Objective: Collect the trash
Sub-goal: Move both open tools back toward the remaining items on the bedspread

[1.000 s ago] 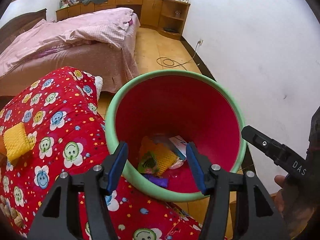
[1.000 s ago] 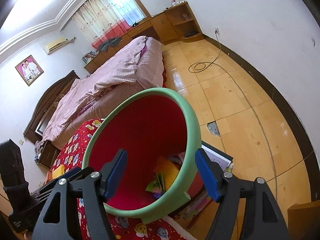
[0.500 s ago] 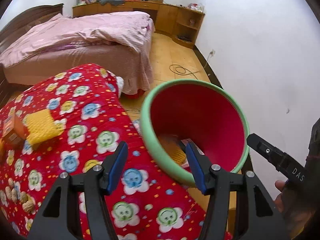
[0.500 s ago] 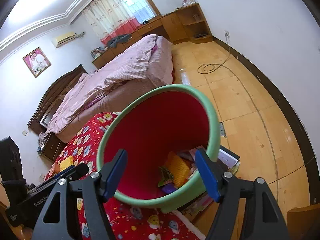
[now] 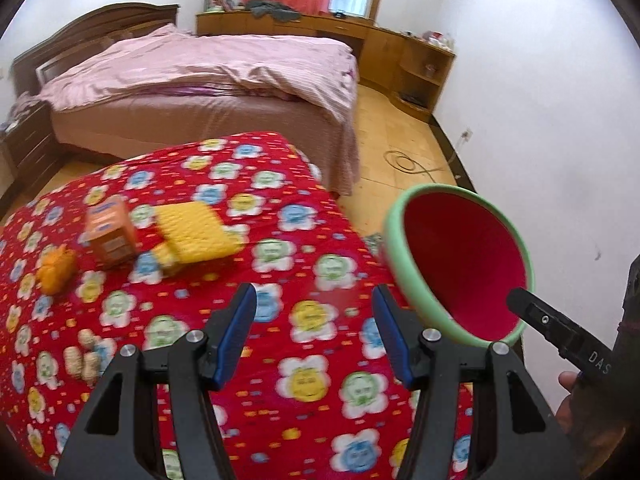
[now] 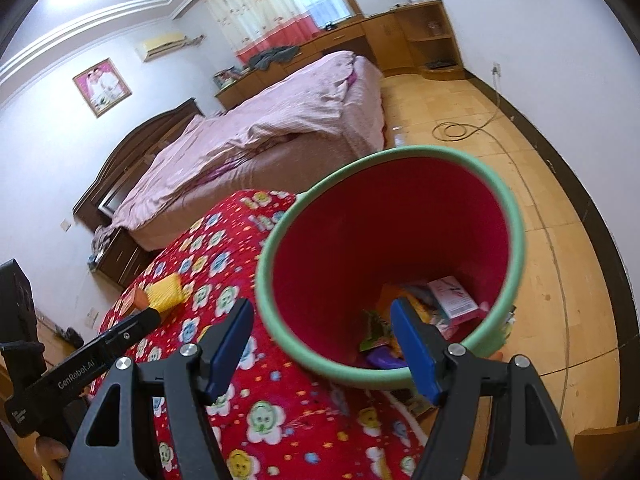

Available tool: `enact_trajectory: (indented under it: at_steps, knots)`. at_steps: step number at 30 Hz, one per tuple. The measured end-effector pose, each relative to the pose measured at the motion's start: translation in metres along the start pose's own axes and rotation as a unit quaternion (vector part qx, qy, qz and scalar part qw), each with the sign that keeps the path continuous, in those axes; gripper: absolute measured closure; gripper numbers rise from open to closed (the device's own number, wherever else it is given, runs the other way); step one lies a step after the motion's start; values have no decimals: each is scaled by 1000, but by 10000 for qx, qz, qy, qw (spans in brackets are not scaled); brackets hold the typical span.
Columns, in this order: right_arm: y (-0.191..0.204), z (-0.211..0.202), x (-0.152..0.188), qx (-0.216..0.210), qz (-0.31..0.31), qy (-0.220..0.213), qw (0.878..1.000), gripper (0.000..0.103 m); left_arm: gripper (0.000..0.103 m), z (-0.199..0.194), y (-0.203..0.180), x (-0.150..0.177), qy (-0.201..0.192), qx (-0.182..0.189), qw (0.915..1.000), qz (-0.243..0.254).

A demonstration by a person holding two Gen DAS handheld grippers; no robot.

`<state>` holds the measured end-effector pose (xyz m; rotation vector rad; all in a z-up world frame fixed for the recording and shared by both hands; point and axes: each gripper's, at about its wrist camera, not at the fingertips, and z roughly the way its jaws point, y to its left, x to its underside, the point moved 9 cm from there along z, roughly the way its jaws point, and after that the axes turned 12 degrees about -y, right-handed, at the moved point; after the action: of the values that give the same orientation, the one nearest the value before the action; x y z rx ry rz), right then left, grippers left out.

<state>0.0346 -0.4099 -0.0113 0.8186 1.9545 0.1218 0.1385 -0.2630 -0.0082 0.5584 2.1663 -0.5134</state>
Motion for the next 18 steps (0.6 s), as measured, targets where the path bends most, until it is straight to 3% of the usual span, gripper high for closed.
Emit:
enact_trajectory:
  at_steps: [18]
  knots:
    - [95, 44, 32, -407, -620, 535, 9958, 28, 43, -23, 151, -6, -203, -1028, 9929, -567]
